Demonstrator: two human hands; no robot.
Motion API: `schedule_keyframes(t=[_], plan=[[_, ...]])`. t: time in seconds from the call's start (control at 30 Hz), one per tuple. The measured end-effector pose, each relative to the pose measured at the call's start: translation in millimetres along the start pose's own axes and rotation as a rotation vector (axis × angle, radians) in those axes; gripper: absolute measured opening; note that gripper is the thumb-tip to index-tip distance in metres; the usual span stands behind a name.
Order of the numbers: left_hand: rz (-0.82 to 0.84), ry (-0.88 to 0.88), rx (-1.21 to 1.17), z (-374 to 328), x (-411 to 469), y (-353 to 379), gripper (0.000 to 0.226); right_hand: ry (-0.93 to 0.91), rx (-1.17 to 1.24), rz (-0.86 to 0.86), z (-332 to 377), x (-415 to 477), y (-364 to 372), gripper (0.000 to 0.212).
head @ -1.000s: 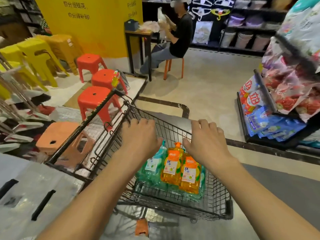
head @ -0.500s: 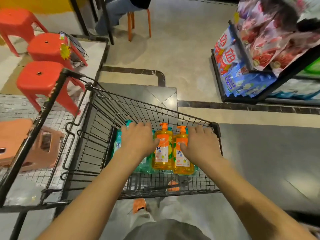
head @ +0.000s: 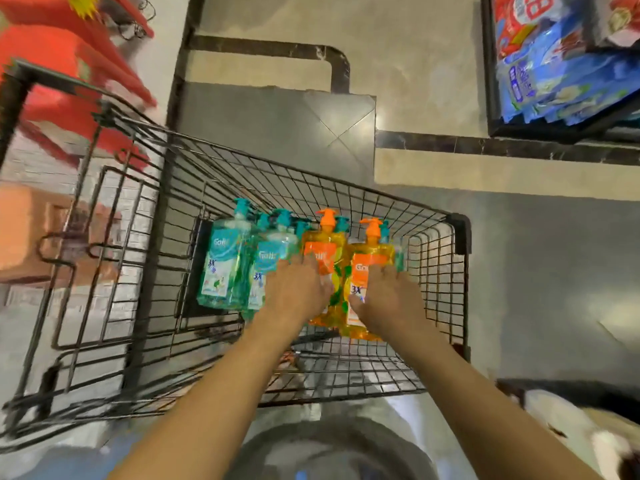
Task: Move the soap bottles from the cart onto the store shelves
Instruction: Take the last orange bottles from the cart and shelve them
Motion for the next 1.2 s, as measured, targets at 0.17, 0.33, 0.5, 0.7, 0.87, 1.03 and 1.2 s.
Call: schedule_keyframes(t=[0.17, 0.33, 0.5, 0.7, 0.87, 1.03, 1.2], plan=[[-0.069, -0.153, -0.217, -3.3, 36.4, 39.2, 0.077, 0.101, 0.154, 0.027, -12.3, 32.3, 27.0, 0.076], [-0.135, -0.317, -0.367, -2.6, 53.7, 69.7, 0.087, 0.149, 0.239, -0.101, -18.0, 48.1, 53.6, 0.098], [-0.222, -0.380, -0.365, -2.6, 55.9, 87.9, 0.100, 0.287, 0.510, -0.122, -38.3, 60.9, 75.5, 0.116], [-0.196, -0.445, -0.347, -10.0, 59.3, 91.8, 0.113, 0.471, 0.758, 0.034, -73.9, 86.2, 142.0, 0.143], [-0.183, -0.464, -0.237, -17.3, 57.5, 91.1, 0.113, 0.451, 0.726, 0.069, -65.6, 81.6, 101.7, 0.126], [-0.132, -0.470, -0.183, -31.0, 61.3, 92.7, 0.122, 0.454, 0.750, -0.024, -73.3, 72.4, 93.4, 0.128], [-0.008, -0.630, -0.519, -30.7, 67.1, 106.5, 0.126, 0.408, 1.049, 0.033, -103.0, 71.7, 100.3, 0.081]])
Point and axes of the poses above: each hand's wrist, its own x-axis towards the middle knuckle, its own y-axis out of the palm, z = x × y, the point moved 1 cm from there along x, towards the middle knuckle, and after that the axes turned 11 degrees about -z, right-handed, at the moved point
